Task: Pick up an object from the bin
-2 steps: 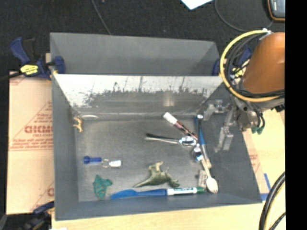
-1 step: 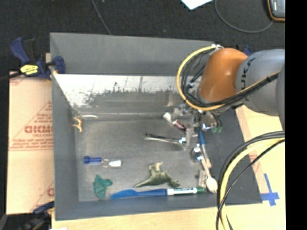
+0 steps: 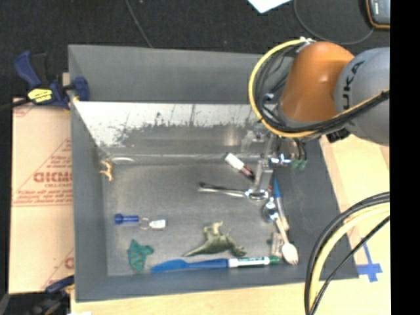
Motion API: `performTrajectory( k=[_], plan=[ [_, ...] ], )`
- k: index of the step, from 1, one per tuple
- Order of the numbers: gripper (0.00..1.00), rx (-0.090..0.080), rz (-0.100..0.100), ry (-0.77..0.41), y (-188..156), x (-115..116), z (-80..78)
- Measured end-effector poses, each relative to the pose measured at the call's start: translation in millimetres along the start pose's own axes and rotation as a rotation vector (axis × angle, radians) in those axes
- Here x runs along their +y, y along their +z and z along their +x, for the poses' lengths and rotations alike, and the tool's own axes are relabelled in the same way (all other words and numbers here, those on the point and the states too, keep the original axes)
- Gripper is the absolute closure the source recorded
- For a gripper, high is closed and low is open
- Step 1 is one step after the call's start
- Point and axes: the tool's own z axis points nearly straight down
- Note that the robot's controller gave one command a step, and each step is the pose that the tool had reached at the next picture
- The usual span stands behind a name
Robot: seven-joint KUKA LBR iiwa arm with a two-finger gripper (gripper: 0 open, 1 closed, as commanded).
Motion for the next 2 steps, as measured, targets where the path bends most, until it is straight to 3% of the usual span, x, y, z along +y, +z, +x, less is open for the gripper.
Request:
performTrajectory(
  k=[1,2],
  plan=[
    [0.0,0.016,-0.004,-0.156,64.9,17.2,13.7],
    [0.0,0.001,0.001,0.036,93.8,14.4,15.0]
  ],
)
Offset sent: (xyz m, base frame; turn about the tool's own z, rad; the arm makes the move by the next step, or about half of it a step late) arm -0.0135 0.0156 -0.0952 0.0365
